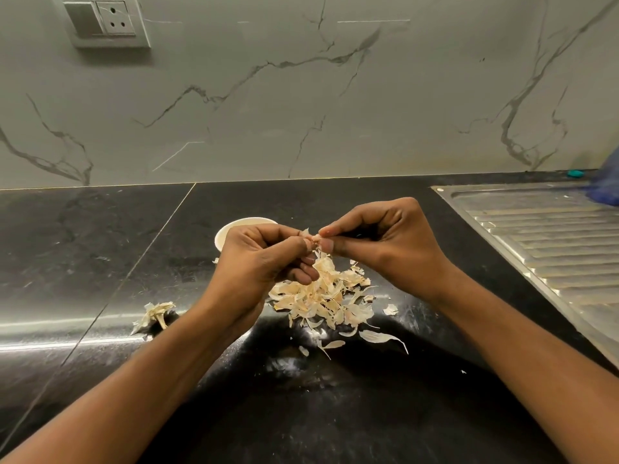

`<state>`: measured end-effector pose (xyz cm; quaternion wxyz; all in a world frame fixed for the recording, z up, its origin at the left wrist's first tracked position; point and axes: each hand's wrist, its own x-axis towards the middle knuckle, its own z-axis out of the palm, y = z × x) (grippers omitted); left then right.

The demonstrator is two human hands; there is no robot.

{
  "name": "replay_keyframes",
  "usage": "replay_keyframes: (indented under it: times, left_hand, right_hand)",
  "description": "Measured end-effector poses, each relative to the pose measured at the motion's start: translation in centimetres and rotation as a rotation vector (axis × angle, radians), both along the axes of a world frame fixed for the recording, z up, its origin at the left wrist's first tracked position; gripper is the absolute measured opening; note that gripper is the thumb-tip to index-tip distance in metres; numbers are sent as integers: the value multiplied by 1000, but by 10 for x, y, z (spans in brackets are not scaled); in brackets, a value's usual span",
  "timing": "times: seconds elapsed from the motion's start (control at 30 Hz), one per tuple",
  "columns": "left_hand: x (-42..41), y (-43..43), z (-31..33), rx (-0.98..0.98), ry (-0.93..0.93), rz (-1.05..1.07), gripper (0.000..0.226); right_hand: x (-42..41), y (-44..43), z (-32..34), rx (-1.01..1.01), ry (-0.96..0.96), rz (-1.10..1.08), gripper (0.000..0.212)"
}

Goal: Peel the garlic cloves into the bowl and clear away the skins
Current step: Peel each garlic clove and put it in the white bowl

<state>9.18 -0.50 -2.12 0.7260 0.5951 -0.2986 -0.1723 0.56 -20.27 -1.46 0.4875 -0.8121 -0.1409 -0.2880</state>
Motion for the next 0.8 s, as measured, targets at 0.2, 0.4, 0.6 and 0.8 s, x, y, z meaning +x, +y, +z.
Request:
replay_keyframes:
  times: [0.2,0.4,0.6,0.8]
  left_hand:
    - [1,1,4,-21,20,-19,13]
    - [1,0,3,-16,38,-54,9]
    - [3,0,-3,51,-23,-28,11]
    - [3,-1,-8,161,-160,38,7]
  right_hand:
    - [3,-4,-1,63,100,69,21]
    - [3,-8,1,6,102,20,20]
    - [0,-11,5,-81,156,22,20]
    - [0,-10,3,-31,211,42,19]
